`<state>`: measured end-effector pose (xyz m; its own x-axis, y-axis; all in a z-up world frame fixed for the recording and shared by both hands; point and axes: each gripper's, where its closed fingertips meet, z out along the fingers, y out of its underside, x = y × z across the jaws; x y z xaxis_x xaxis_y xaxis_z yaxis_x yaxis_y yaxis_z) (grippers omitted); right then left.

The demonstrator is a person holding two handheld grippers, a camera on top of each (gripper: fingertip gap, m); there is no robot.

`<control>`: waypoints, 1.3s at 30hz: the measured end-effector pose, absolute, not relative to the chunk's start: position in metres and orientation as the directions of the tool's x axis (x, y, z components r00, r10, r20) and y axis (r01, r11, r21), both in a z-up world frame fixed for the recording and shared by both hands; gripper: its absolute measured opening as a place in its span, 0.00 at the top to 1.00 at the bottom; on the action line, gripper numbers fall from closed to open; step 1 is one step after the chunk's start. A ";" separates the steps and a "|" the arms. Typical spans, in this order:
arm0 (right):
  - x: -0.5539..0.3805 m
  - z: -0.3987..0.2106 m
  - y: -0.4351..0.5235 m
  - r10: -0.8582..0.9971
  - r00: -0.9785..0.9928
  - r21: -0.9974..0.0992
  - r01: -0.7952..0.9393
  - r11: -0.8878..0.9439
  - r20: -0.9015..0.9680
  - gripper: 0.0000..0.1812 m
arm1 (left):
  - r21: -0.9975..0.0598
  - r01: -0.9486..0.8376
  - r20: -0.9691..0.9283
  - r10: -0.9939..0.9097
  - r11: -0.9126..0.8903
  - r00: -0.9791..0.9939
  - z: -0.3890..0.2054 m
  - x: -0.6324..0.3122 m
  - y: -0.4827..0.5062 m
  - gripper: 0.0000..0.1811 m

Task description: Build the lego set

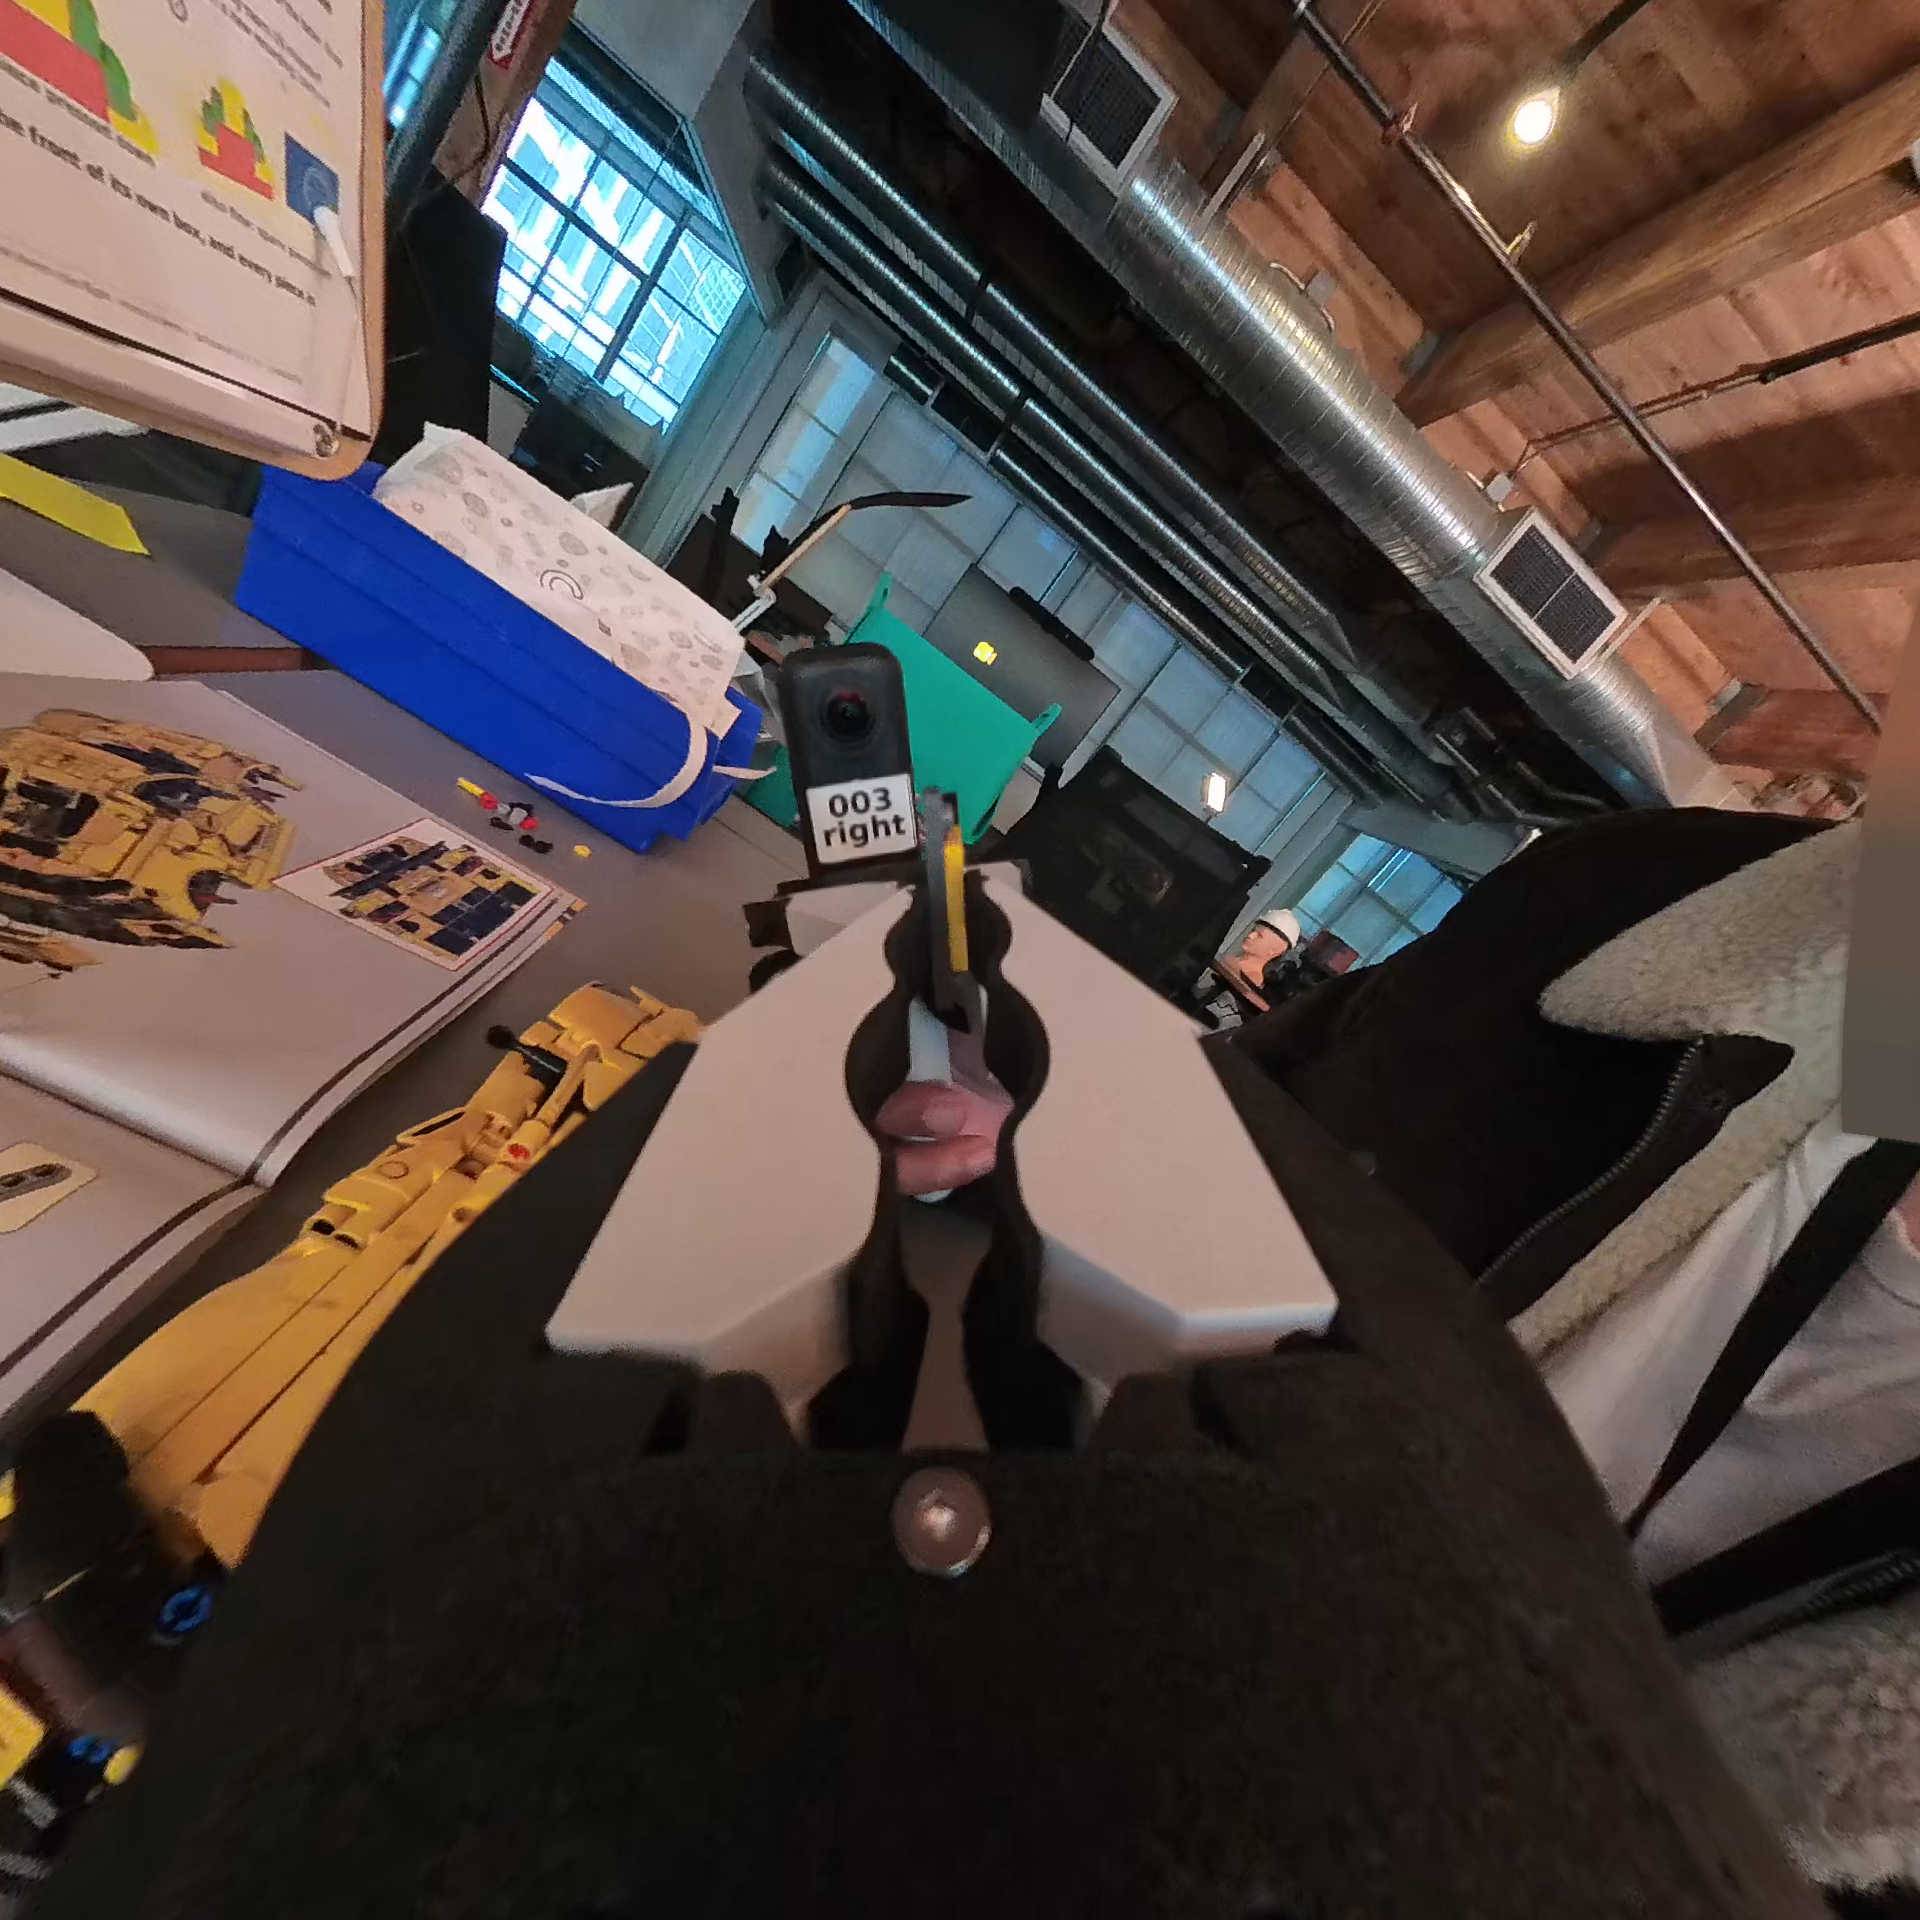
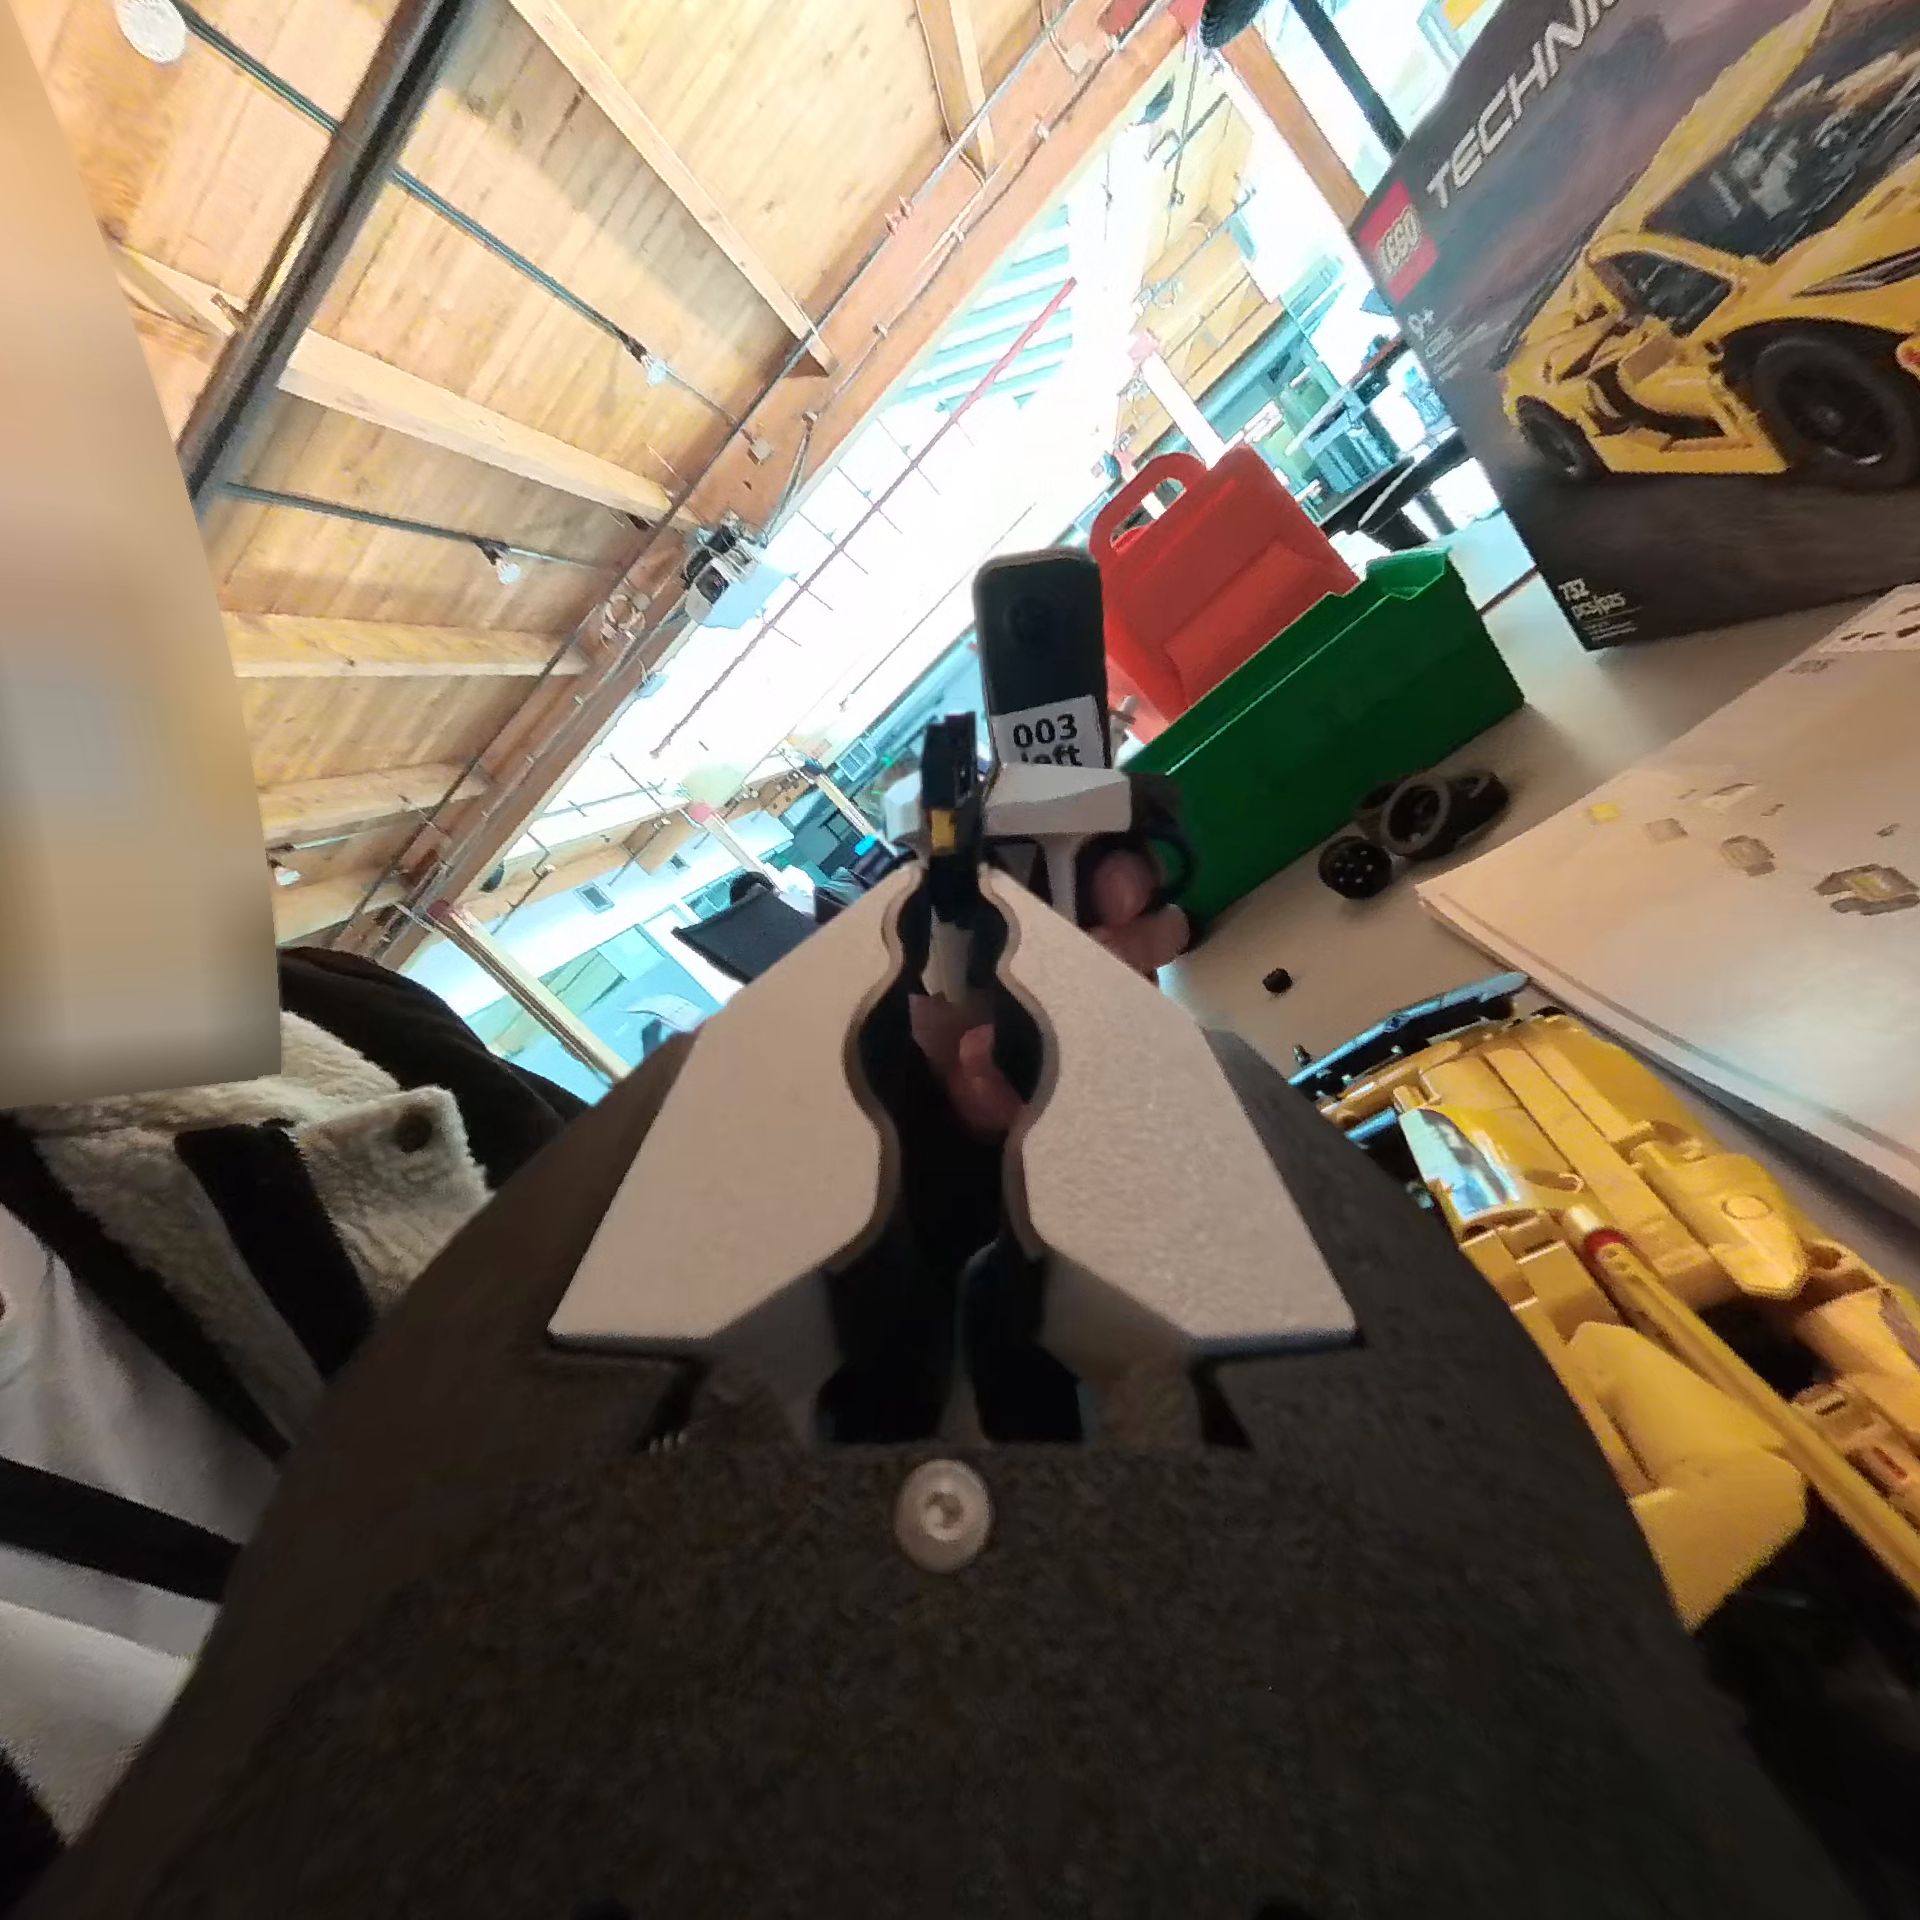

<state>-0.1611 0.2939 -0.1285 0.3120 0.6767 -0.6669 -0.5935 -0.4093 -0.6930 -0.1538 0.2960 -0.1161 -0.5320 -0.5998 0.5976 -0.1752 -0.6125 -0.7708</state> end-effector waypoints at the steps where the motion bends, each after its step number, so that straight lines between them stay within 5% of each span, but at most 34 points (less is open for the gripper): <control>1: -0.162 -0.129 0.294 0.678 0.330 -0.707 -0.582 -0.402 -0.657 0.96 | -0.770 -0.183 0.600 -0.598 -0.611 -0.532 -0.117 -0.154 0.296 0.97; 8: -0.151 -0.135 0.292 0.680 0.534 -0.859 -0.398 -0.321 -0.502 0.90 | -0.730 -0.335 0.676 -0.554 -0.596 -0.486 -0.135 -0.160 0.294 0.97; 12: -0.160 -0.139 0.288 0.677 0.427 -0.794 -0.425 -0.435 -0.599 0.88 | -0.733 -0.404 0.679 -0.544 -0.547 -0.493 -0.144 -0.161 0.282 0.97; 15: -0.165 -0.144 0.286 0.661 0.371 -0.752 -0.428 -0.501 -0.652 0.96 | -0.752 -0.422 0.659 -0.563 -0.506 -0.499 -0.147 -0.161 0.275 0.97; 24: -0.163 -0.149 0.289 0.658 0.506 -0.830 -0.344 -0.438 -0.557 0.97 | -0.737 -0.435 0.675 -0.566 -0.517 -0.473 -0.151 -0.159 0.278 0.97; 39: -0.165 -0.143 0.290 0.655 0.411 -0.767 -0.441 -0.466 -0.634 0.97 | -0.746 -0.418 0.665 -0.558 -0.518 -0.496 -0.147 -0.160 0.276 0.97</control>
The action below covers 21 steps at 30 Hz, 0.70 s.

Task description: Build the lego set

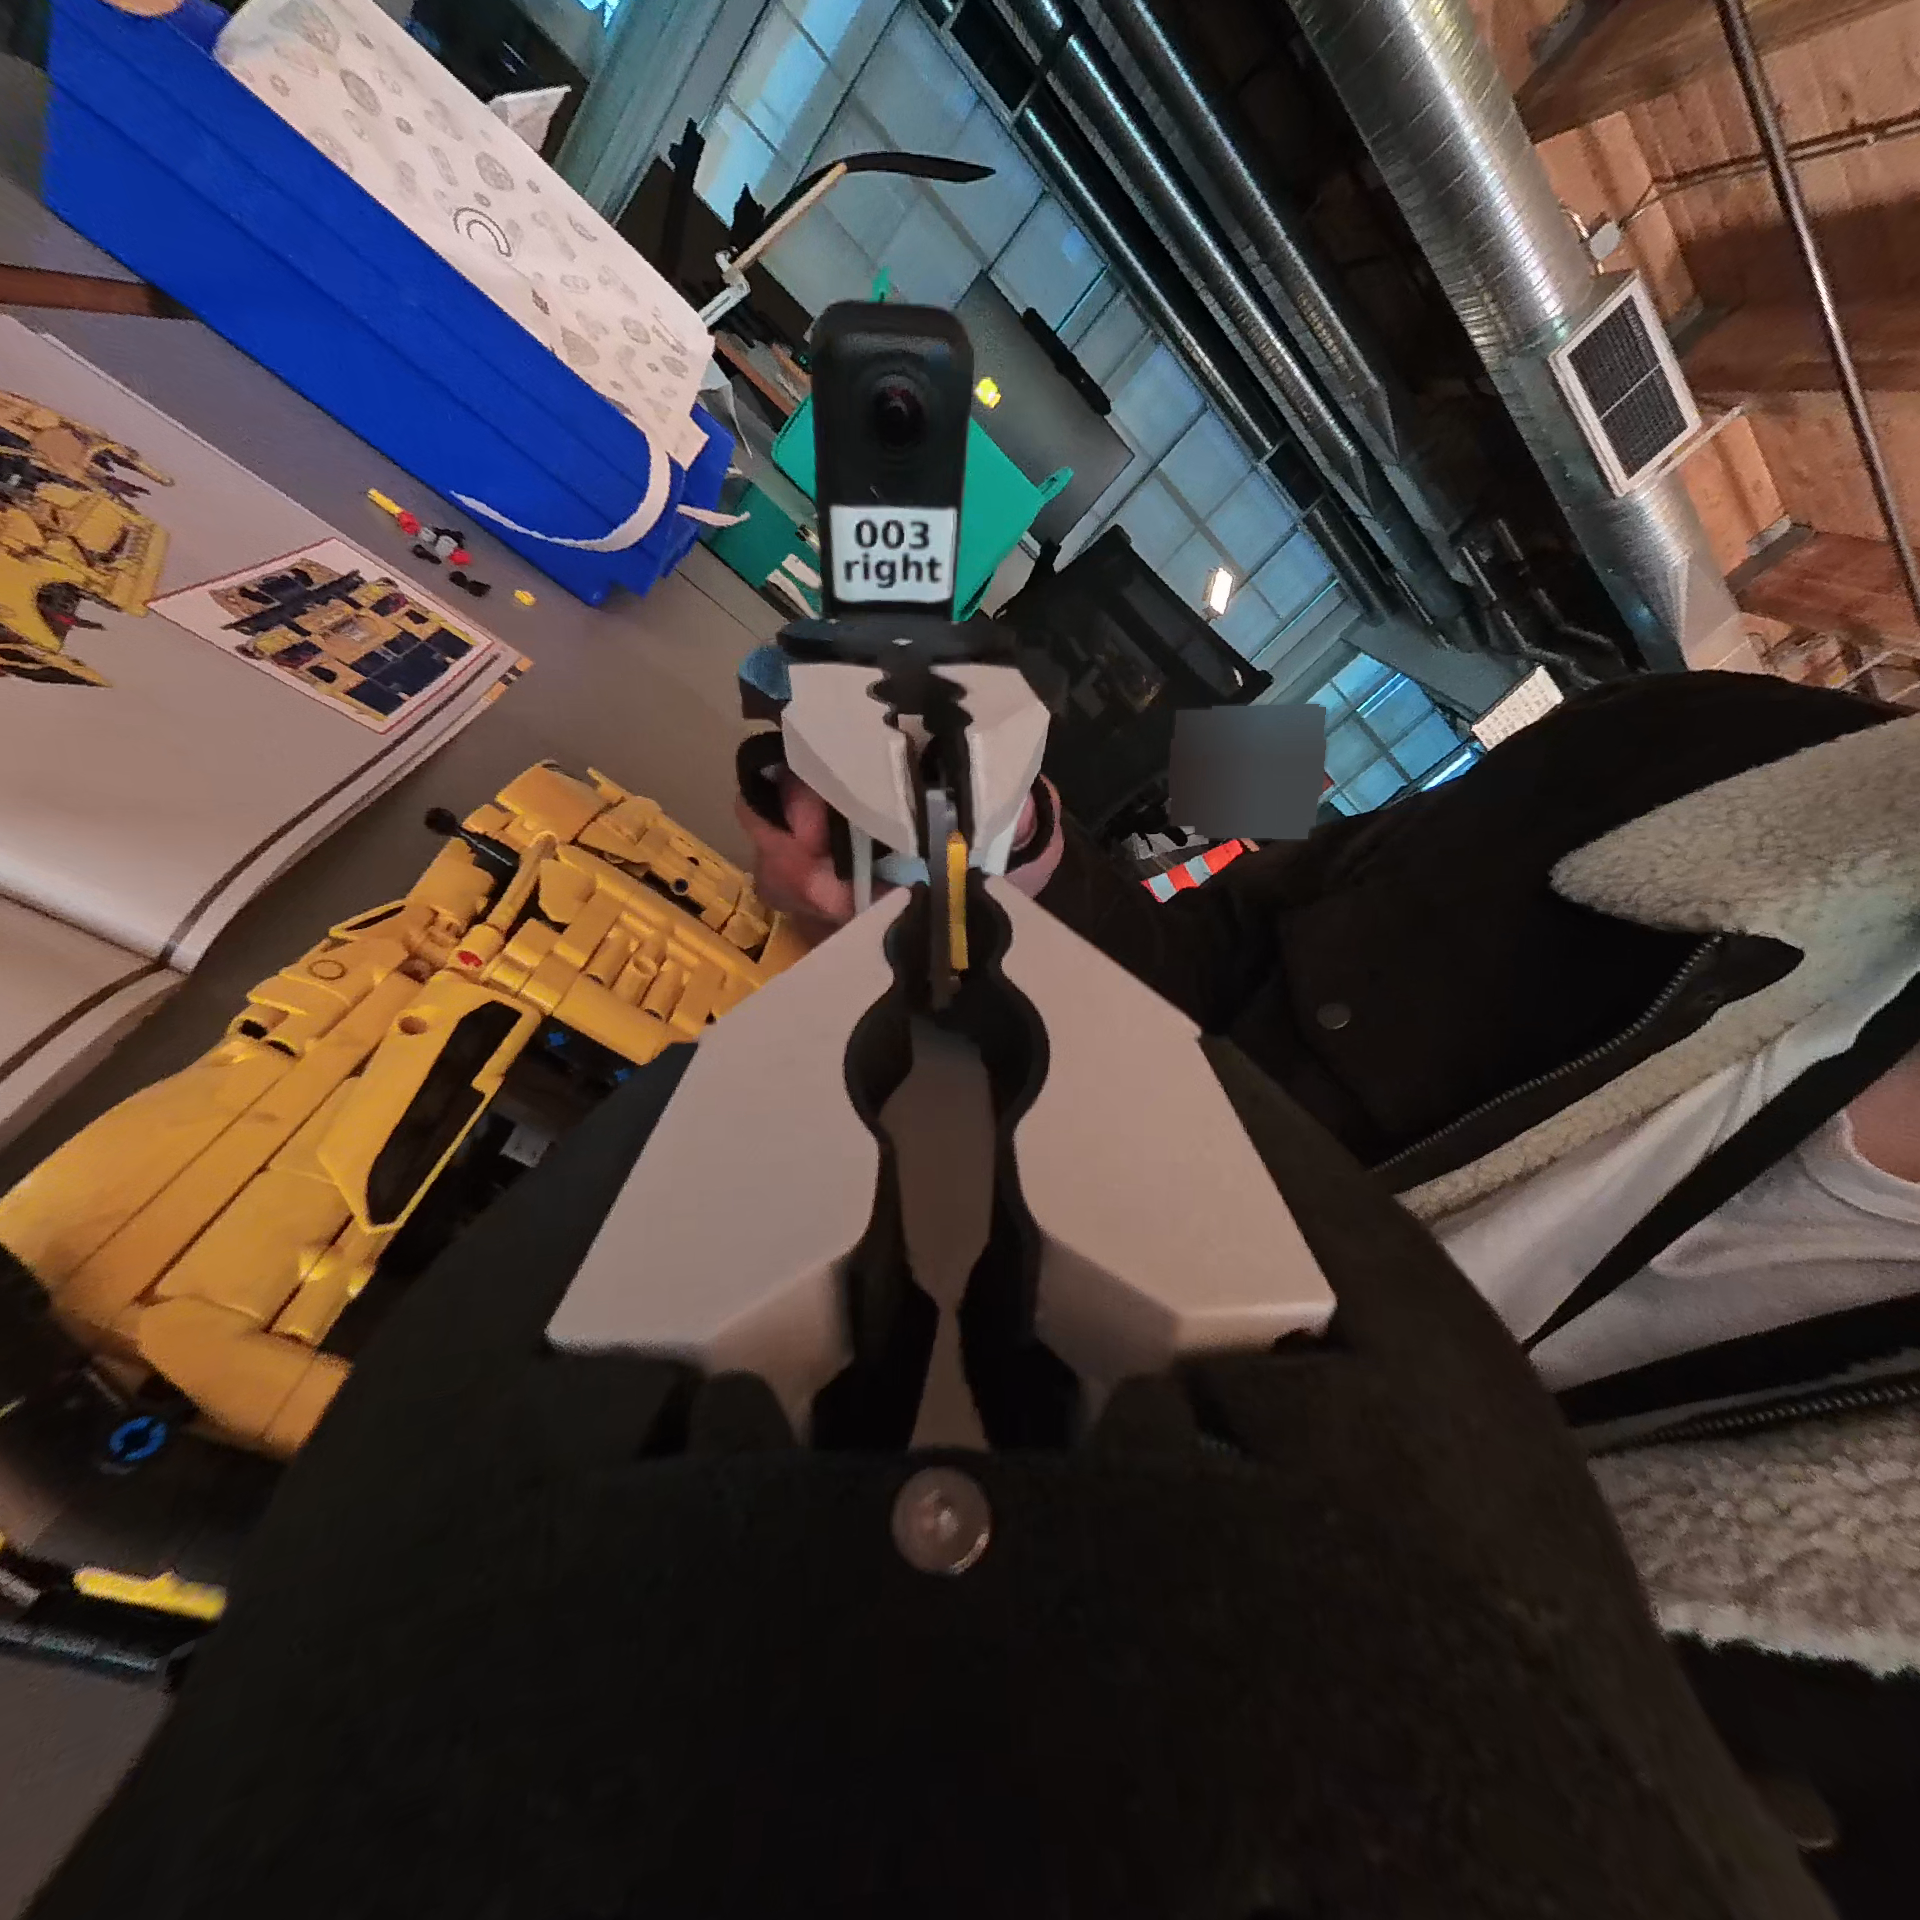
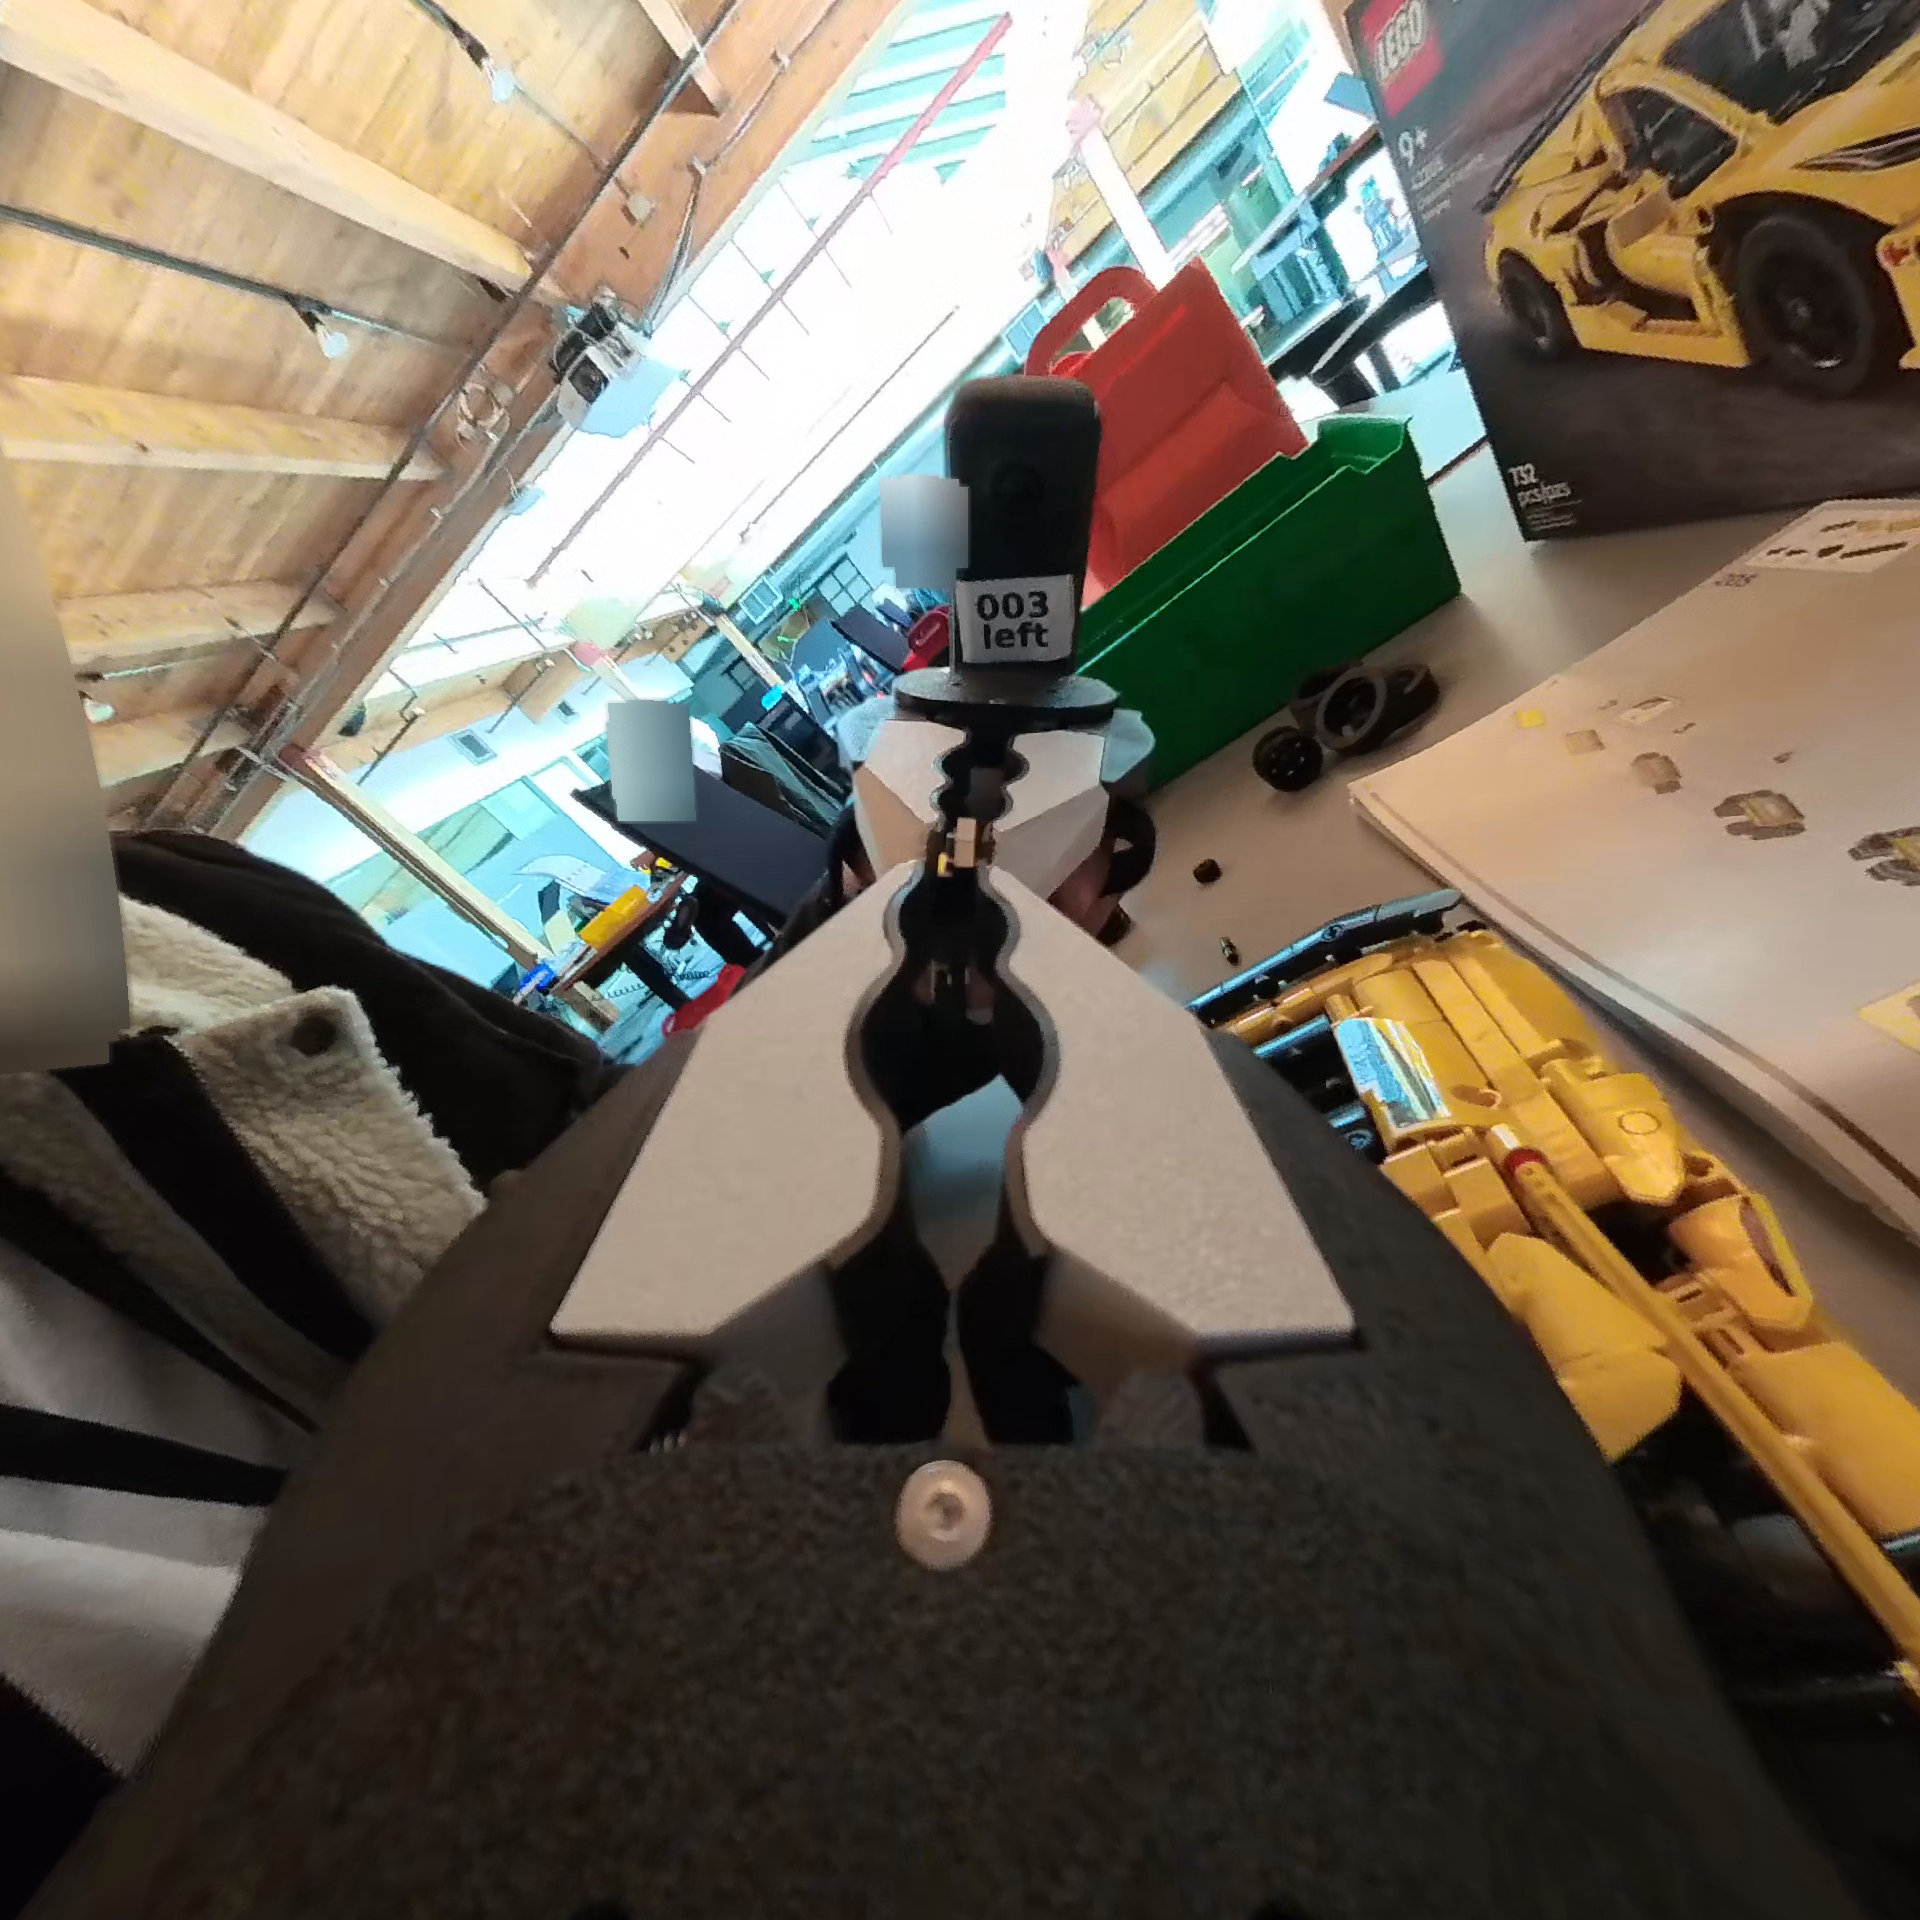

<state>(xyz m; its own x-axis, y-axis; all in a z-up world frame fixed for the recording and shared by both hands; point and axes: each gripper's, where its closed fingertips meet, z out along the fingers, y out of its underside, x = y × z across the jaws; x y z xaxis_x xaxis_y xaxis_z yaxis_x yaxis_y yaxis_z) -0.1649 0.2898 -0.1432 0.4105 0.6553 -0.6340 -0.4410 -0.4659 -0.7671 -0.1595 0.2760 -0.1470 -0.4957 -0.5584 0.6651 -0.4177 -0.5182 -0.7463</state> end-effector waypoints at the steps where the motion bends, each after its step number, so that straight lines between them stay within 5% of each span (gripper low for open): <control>1: -0.164 -0.143 0.292 0.645 0.398 -0.750 -0.462 -0.474 -0.653 0.97 | -0.749 -0.413 0.662 -0.566 -0.518 -0.491 -0.147 -0.160 0.278 0.97; 5: -0.162 -0.148 0.292 0.632 0.362 -0.721 -0.464 -0.515 -0.685 0.91 | -0.746 -0.384 0.664 -0.561 -0.544 -0.494 -0.142 -0.159 0.282 0.97; 17: -0.162 -0.145 0.289 0.674 0.470 -0.819 -0.389 -0.422 -0.570 0.97 | -0.765 -0.295 0.634 -0.592 -0.572 -0.498 -0.136 -0.153 0.285 0.97; 21: -0.160 -0.142 0.291 0.650 0.424 -0.770 -0.449 -0.454 -0.630 0.97 | -0.757 -0.280 0.642 -0.594 -0.590 -0.485 -0.133 -0.150 0.288 0.97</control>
